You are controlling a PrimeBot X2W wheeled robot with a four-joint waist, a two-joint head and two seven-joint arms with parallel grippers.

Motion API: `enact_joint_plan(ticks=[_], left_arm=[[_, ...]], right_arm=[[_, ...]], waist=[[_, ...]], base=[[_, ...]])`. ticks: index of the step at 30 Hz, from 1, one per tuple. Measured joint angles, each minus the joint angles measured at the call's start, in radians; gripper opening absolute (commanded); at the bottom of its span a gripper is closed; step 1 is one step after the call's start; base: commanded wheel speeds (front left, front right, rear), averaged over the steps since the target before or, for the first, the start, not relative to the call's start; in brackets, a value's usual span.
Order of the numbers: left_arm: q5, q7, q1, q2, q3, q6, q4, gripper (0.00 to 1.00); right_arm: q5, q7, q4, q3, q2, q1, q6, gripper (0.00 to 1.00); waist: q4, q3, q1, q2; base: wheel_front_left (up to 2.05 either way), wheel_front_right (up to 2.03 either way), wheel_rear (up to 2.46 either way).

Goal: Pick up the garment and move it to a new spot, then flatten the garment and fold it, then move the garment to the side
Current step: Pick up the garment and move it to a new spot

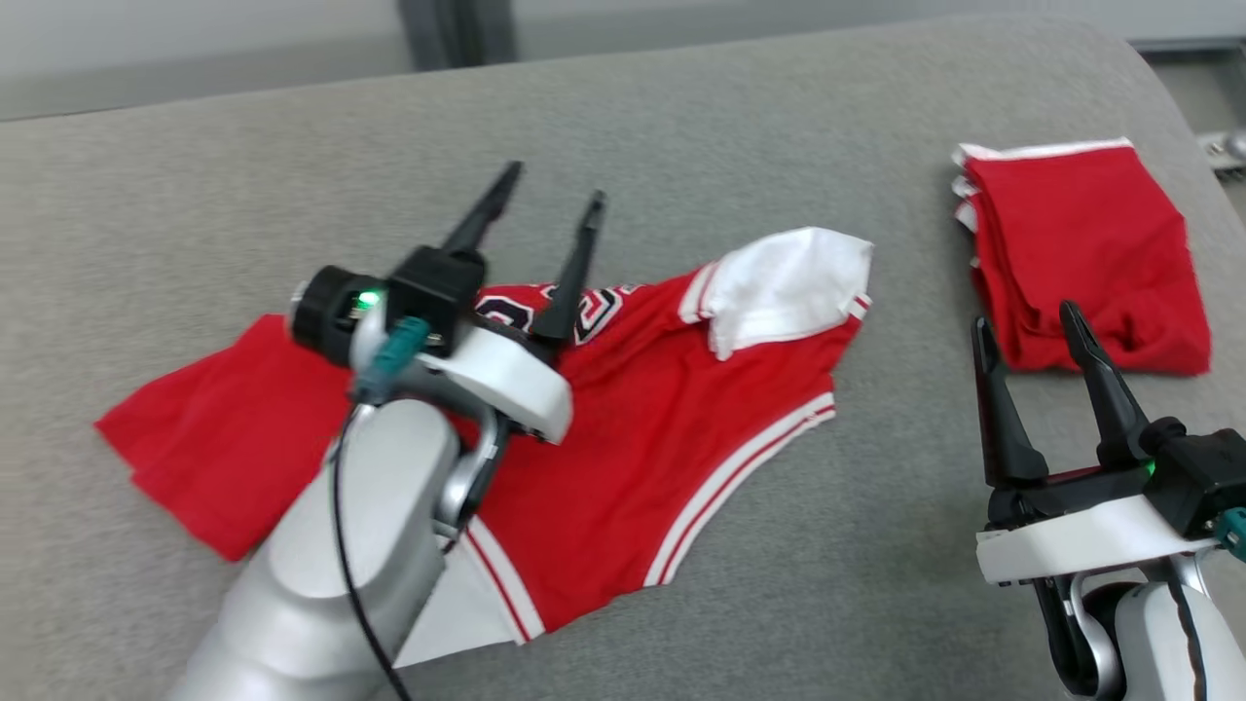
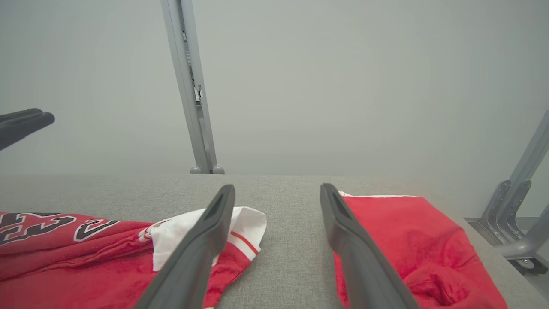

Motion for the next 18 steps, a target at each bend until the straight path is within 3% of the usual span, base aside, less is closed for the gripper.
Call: enact_joint_plan(ticks=[6,18], left_arm=[[-0.038,-0.011,0.073,0.061,0.107,0.058,-0.051,1.00],[-0.056,-0.014,0.297,0.187,0.257,0.119,-0.222,1.00]], right_arm=[[-0.017,0.023,-0.004,0.002,0.000,0.015,0.000,1.00],[-0.031,0.053,0.006,-0.002,0.000,0.063,0.000,1.00]], waist=[[0.074,-0.056,0.0000,0.0000],[0.145,-0.155,0.0000,0.0000]], base=[[0.00,0.00,0.00],[0.00,0.00,0.00]])
